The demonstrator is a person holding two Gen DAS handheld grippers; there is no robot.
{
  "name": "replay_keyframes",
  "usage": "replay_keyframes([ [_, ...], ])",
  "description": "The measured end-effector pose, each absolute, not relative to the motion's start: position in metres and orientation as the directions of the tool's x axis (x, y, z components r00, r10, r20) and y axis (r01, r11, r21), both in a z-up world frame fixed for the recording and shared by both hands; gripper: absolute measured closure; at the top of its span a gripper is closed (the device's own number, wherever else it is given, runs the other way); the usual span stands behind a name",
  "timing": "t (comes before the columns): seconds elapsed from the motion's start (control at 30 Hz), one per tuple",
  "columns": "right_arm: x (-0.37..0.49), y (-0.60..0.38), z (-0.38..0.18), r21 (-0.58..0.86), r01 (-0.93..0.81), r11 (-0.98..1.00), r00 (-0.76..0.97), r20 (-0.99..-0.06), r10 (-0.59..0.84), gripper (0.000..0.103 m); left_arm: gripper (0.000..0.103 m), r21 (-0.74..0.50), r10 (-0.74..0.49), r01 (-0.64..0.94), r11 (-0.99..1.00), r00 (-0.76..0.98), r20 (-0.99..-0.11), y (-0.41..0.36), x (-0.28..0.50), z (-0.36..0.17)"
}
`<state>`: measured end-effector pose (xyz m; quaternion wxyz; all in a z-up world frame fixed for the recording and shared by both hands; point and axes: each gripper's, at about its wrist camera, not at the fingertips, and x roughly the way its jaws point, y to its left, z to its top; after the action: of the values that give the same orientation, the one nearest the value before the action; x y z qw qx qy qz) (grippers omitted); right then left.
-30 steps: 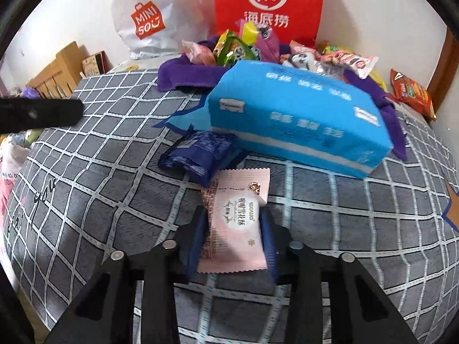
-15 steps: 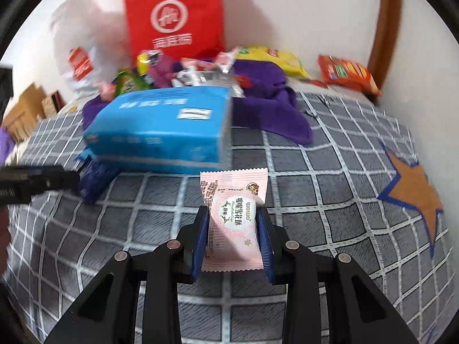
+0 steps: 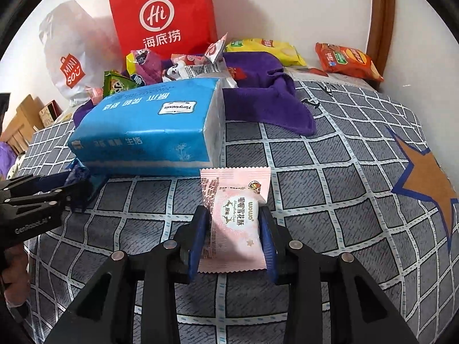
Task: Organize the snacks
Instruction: 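Grasp the pink-white packet with the right tool while the left tool grasps the blue packet, then carry both packets up over the purple towel with both tools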
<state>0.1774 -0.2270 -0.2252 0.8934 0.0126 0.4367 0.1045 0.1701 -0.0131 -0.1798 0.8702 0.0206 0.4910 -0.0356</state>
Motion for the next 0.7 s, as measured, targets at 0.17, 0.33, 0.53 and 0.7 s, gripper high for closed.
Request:
replay_keyframes([
  [0.17, 0.178, -0.229, -0.225, 0.127, -0.176, 0.976, 0.595, -0.777, 0.208, 0.066, 0.058, 0.044, -0.014, 0.087, 0.995, 0.575, -0.818, -0.014, 0.155, -0.181],
  [0.33, 0.178, -0.226, -0.225, 0.102, -0.176, 0.979, 0.596, -0.781, 0.188, 0.066, 0.053, -0.001, -0.046, 0.076, 0.997, 0.587, -0.808, -0.01, 0.157, -0.183],
  [0.53, 0.178, -0.228, -0.226, 0.12, -0.174, 0.977, 0.592, -0.78, 0.201, 0.066, 0.049, -0.012, -0.063, 0.091, 0.996, 0.581, -0.811, -0.013, 0.159, -0.184],
  [0.7, 0.179, -0.227, -0.225, 0.11, -0.17, 0.979, 0.592, -0.783, 0.191, 0.065, 0.049, -0.045, -0.087, 0.085, 0.995, 0.583, -0.808, -0.008, 0.157, -0.184],
])
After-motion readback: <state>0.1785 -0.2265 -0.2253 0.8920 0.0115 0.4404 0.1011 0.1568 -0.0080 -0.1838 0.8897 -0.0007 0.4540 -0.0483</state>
